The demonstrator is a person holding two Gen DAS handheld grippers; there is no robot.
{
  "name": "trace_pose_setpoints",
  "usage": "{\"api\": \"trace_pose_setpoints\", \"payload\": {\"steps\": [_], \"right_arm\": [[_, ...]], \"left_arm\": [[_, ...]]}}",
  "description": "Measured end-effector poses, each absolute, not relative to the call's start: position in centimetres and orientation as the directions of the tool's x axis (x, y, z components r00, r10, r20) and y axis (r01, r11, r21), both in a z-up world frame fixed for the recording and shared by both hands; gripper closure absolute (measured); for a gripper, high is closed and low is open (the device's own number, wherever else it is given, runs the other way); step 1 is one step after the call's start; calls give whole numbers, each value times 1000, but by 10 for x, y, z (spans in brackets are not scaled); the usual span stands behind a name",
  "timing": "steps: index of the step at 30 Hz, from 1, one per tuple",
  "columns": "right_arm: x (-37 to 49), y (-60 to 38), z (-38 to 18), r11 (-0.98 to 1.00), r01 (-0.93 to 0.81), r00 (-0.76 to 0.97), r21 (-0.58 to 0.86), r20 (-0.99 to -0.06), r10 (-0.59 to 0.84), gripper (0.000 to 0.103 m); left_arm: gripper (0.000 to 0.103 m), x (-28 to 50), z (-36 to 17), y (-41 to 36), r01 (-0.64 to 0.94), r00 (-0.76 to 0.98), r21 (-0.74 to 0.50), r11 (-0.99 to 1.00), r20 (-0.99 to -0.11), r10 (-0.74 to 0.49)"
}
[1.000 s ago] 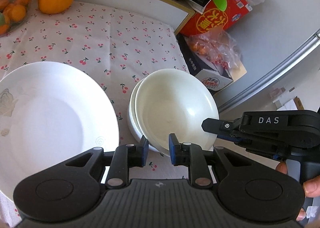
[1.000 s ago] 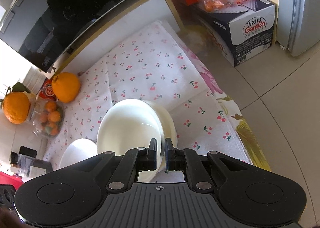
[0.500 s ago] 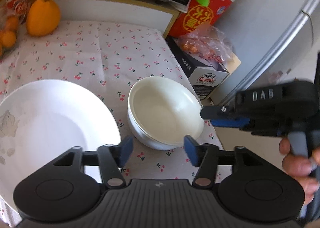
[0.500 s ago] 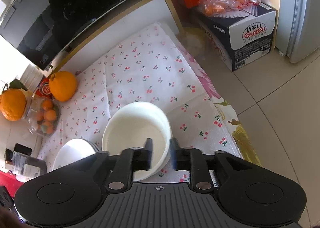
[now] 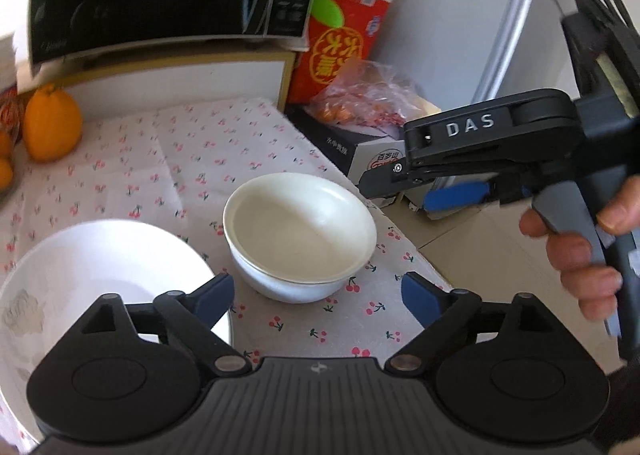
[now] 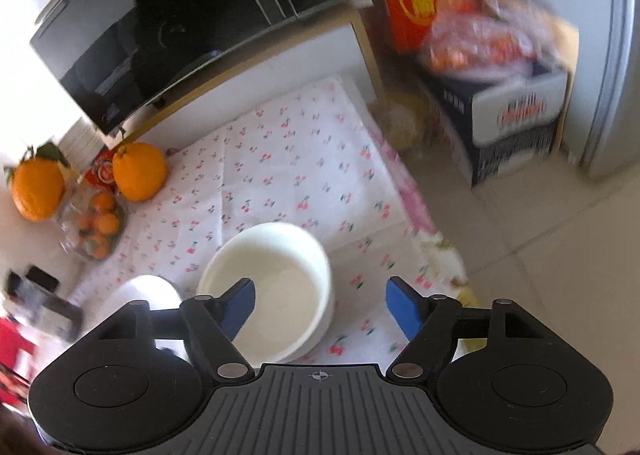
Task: Organize plates and bowls
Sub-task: 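Open both grippers and withdraw from the bowl stack, then grasp the rim of the stacked white bowls with both grippers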
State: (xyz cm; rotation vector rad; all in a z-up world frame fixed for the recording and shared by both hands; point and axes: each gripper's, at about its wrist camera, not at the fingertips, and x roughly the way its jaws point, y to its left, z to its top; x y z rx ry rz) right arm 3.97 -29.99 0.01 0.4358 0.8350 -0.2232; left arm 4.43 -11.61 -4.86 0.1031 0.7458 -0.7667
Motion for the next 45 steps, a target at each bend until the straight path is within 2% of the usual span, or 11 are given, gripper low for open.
{"api": "trace_pose_setpoints", "payload": {"steps": [4, 10, 18, 24, 34, 39, 45], "right_arm": [[33, -303, -2, 918, 319, 699, 236, -712, -60, 22], [28, -317, -16, 887, 315, 743, 337, -670, -9, 22], [37, -321, -34, 839, 362, 741, 407, -671, 6, 21], [49, -323, -41, 776, 385, 750, 500, -660, 53, 21], [72, -318, -52, 765, 429, 686, 480, -724, 70, 22], [77, -315, -53, 794, 410, 670, 450, -739, 73, 34], [83, -311, -58, 803, 411, 639, 431, -765, 83, 57]], "left_arm": [[7, 39, -52, -119, 708, 506, -87, 701, -630, -589], [7, 44, -63, -120, 767, 511, 20, 641, -624, -591], [5, 59, -71, -130, 806, 481, 71, 588, -658, -579], [6, 71, -75, -137, 824, 434, 38, 565, -683, -587], [7, 79, -81, -146, 835, 414, 51, 548, -715, -564], [7, 85, -81, -150, 829, 407, 43, 557, -731, -548], [11, 91, -83, -157, 826, 403, 56, 561, -755, -517]]}}
